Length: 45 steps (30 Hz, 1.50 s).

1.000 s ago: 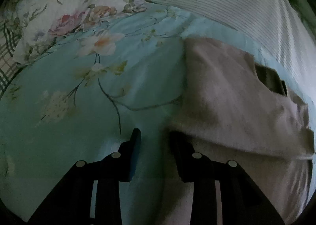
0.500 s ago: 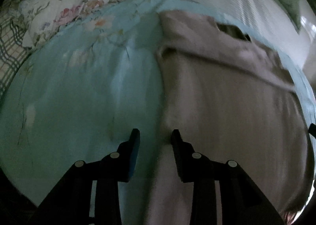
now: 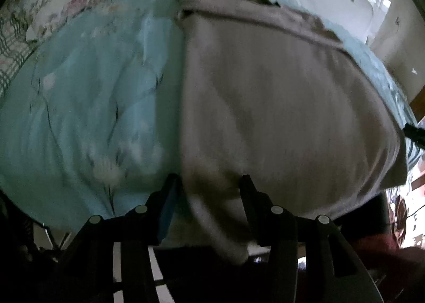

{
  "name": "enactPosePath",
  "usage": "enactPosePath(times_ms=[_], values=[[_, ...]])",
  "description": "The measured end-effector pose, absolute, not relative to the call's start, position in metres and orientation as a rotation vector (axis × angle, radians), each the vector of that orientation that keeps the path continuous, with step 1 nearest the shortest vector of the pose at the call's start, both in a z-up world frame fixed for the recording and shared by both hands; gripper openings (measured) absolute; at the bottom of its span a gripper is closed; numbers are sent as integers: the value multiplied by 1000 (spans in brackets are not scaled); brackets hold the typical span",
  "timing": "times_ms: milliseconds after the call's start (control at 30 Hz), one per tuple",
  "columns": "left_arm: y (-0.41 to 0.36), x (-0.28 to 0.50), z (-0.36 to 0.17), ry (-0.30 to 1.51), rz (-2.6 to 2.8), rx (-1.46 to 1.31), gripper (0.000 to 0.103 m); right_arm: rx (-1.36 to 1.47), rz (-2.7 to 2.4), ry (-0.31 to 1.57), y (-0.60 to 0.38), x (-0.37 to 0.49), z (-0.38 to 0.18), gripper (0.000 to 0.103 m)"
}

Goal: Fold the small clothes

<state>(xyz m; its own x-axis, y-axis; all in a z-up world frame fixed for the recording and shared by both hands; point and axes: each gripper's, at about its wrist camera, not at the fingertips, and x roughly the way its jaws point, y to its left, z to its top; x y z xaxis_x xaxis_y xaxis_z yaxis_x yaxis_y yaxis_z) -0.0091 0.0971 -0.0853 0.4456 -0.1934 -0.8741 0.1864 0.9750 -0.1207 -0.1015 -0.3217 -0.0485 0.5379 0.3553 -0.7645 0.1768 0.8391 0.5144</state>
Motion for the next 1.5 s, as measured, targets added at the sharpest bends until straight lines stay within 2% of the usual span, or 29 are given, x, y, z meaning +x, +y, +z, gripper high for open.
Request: enactPosePath(times_ms=[200, 333, 433, 567, 633, 667, 700, 733, 767, 800, 1000, 1100, 1133, 1200, 1500], values=[[105, -28, -101, 1117, -292, -68, 49, 588, 276, 1081, -307, -127, -65, 54], [107, -27, -105, 1120, -384, -107, 56, 597, 363, 1114, -294, -128, -84, 54], [109, -28, -107, 1114, -445, -122, 55, 604, 423, 1113, -285, -127, -93, 54], [130, -25, -111, 1124, -514, -219, 38, 619, 466, 1091, -280, -126, -97, 54], [134, -22, -113, 1127, -522, -254, 33, 637, 470, 1076, -281, -124, -98, 54], [135, -20, -114, 1129, -531, -270, 33, 638, 469, 1068, -280, -125, -98, 53], [135, -20, -114, 1129, -538, -272, 31, 635, 469, 1062, -282, -127, -97, 46], [134, -19, -114, 1129, -539, -263, 25, 631, 471, 1058, -283, -128, -96, 33], [133, -20, -114, 1130, -544, -247, 14, 637, 477, 1053, -285, -129, -94, 28], [132, -21, -114, 1130, -546, -237, 11, 653, 487, 1039, -287, -130, -92, 25], [121, -16, -116, 1145, -574, -199, 11, 659, 498, 1031, -287, -128, -89, 24], [117, -17, -122, 1166, -594, -160, 10, 671, 509, 1025, -284, -129, -90, 18], [116, -20, -121, 1155, -588, -142, 6, 692, 517, 1009, -286, -130, -88, 16], [115, -23, -115, 1127, -581, -143, 4, 738, 539, 963, -290, -131, -83, 14], [127, -31, -30, 859, -594, -293, 4, 851, 604, 677, -313, -117, -25, 13]])
